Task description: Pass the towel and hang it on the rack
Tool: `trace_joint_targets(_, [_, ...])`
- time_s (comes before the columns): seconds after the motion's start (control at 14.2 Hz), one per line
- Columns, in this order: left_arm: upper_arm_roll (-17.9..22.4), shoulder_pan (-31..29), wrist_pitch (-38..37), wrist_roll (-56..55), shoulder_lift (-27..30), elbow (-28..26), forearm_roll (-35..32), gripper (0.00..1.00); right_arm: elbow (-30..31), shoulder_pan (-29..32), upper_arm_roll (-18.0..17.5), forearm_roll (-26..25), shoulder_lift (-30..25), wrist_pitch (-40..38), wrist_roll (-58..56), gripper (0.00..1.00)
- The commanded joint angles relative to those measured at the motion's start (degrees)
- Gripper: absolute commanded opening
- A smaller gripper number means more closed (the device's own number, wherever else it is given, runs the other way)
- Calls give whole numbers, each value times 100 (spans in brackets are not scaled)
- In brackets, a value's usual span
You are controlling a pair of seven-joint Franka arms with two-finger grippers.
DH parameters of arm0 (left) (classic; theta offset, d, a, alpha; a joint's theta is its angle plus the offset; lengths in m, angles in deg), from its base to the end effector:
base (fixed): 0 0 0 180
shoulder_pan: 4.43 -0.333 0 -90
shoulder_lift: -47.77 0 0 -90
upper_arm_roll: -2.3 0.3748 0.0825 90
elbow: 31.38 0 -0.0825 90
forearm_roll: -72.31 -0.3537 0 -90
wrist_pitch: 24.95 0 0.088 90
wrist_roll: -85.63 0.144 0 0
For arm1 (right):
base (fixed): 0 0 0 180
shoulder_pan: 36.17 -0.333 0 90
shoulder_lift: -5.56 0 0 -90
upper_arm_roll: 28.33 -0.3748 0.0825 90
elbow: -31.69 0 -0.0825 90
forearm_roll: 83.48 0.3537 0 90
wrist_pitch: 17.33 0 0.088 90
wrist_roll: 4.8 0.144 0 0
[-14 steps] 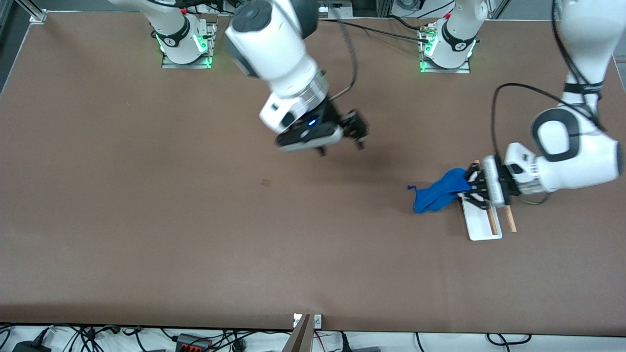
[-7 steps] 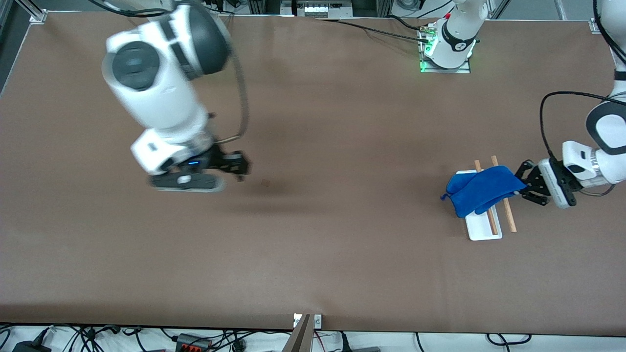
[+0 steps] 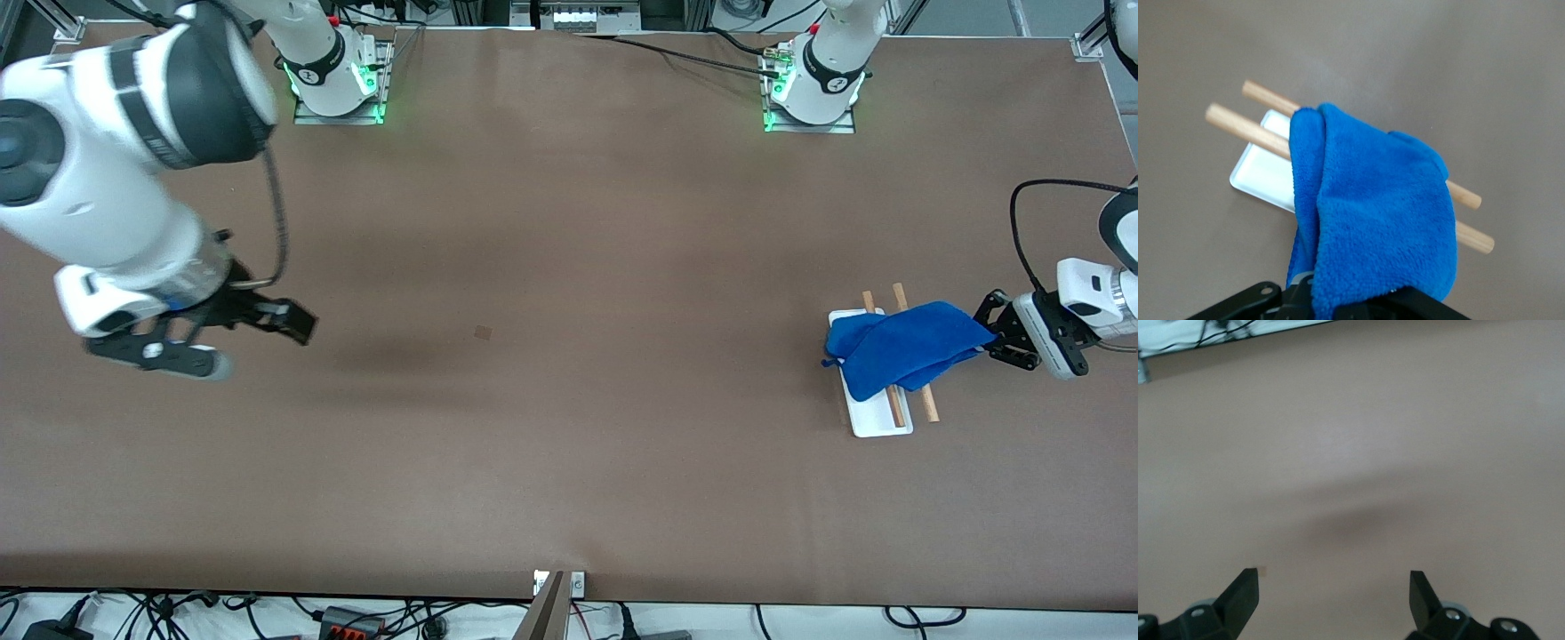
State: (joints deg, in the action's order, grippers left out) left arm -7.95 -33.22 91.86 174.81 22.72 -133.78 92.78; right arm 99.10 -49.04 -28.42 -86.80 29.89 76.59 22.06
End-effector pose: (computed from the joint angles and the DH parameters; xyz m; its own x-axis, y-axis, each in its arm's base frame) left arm 0.6019 0.1806 0.3409 0.5158 -0.7839 0.3456 -0.8567 -0.4677 0.2176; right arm 0.6636 0.1443 0.5719 0.9699 -0.2362 0.0597 -0.2384 -0.9706 0.0339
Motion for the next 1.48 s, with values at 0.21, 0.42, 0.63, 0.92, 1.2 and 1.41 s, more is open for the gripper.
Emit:
trace_joint_targets(0.21, [-30, -39, -44, -111, -413, 203, -52, 35, 228, 1126, -105, 15, -481, -94, -1776, 100])
trace_joint_targets(0.42, [-38, -118, -79, -111, -378, 220, -52, 100, 553, 1575, -105, 15, -806, -94, -2578, 100])
trace_joint_targets(0.63, [-38, -101, -508, -155, -386, 745, -95, 100, 712, 1629, -1, 15, -1009, -155, -2809, 100])
trace_joint_targets(0.92, [-30, -92, -1028, -278, -395, 1099, -113, 100, 790, 1568, 44, 15, -1053, -428, -2774, 100])
trace_joint_targets(1.2, [-30, -127, -1038, -260, -404, 1090, -122, 100, 1081, 1428, 97, 15, -1247, -366, -2783, 100])
trace_joint_targets(1.41, [-21, -118, -1055, -348, -360, 1143, -122, 100, 1081, 1199, 299, 32, -1247, -296, -2783, 100])
